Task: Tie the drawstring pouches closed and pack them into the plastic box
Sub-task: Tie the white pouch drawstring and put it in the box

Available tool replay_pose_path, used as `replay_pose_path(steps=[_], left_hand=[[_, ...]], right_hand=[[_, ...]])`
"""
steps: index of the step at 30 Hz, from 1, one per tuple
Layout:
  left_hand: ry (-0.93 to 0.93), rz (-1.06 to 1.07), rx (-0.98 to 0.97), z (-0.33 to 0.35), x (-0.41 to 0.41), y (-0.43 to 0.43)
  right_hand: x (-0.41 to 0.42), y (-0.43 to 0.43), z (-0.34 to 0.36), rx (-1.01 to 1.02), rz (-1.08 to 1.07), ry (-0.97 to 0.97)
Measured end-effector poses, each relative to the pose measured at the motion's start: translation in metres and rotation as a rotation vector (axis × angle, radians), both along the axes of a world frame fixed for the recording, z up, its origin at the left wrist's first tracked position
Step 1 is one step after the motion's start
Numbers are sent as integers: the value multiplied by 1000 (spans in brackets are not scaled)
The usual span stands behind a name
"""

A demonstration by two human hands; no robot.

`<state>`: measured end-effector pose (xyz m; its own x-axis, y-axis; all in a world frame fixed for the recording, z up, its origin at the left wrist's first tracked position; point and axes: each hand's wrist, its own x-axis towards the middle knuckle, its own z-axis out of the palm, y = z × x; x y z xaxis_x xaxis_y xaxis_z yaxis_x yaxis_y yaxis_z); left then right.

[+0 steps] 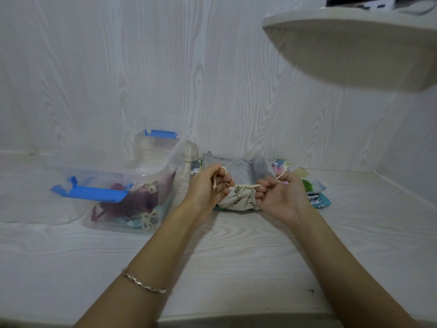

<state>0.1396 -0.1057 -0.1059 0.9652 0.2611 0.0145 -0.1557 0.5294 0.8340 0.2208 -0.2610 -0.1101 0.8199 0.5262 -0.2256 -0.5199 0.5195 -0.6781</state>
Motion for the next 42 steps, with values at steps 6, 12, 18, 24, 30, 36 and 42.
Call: replay_pose_path(steps=[6, 12, 18, 24, 30, 36, 42], left_hand=[[15, -40, 72, 2, -4, -2], [65, -33, 90, 1, -4, 0], [113, 0, 173, 1, -5, -1], [66, -63, 256, 2, -8, -4], [-96, -25, 445, 2, -10, -10], [-118, 39, 435, 4, -11, -12], [-122, 116, 547, -6, -2, -7]], right_hand=[[-2, 1, 6, 84, -5, -2], [-4, 5, 7, 166, -3, -48], [-1, 9, -4, -67, -54, -312], [3, 9, -11, -494, -127, -624], [-2, 16, -16, -611, -23, -684], [-8, 16, -8, -339, 131, -525], [-11, 12, -4, -308, 218, -604]])
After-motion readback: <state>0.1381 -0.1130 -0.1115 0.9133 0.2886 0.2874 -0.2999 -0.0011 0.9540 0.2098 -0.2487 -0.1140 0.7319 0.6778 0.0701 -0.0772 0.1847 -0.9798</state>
